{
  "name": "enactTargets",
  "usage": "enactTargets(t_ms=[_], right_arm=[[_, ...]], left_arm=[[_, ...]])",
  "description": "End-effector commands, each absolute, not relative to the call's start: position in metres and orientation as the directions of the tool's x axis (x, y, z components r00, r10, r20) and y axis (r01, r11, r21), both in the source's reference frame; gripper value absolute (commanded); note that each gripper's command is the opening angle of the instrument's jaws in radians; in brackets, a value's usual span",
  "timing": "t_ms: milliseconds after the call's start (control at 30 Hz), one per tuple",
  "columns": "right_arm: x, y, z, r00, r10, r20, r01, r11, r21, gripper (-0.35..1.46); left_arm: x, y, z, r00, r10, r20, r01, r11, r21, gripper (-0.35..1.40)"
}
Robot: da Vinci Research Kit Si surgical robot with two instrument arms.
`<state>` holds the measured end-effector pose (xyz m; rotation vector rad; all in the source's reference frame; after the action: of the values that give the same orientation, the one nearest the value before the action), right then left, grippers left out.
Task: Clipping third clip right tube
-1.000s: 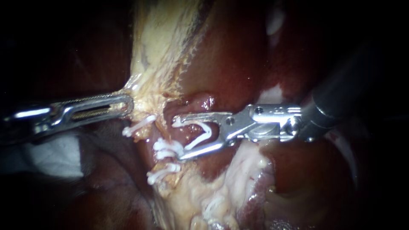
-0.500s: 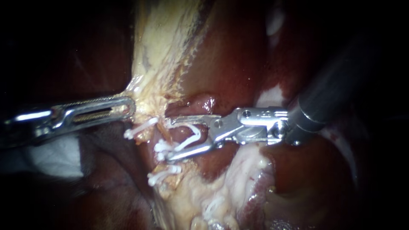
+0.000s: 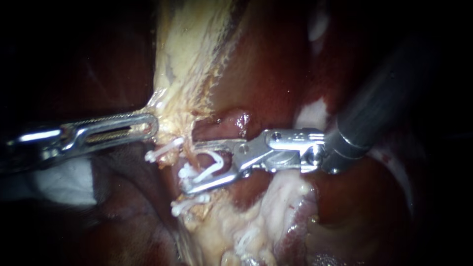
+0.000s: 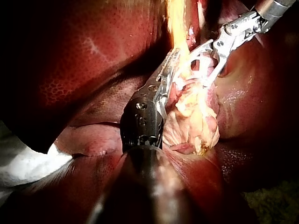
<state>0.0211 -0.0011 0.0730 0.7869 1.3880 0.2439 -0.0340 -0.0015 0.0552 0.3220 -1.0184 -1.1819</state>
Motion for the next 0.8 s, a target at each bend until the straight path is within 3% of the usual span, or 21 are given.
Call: enactTargets(t_ms=[33, 800], right_arm=[[0.0212, -0.0012, 0.0728, 0.203, 0.592, -0.780, 0.291, 0.724, 0.626, 0.60], [0.0218, -0.0026, 0.0708, 0.182, 0.658, -0.730, 0.371, 0.642, 0.671, 0.59]], left_arm=[[-0.0340, -0.0015, 0.0552, 0.020, -0.874, 0.486, 0.610, 0.396, 0.687, -0.35], [-0.0336, -0.0003, 0.0580, 0.023, -0.872, 0.489, 0.606, 0.401, 0.687, -0.35]])
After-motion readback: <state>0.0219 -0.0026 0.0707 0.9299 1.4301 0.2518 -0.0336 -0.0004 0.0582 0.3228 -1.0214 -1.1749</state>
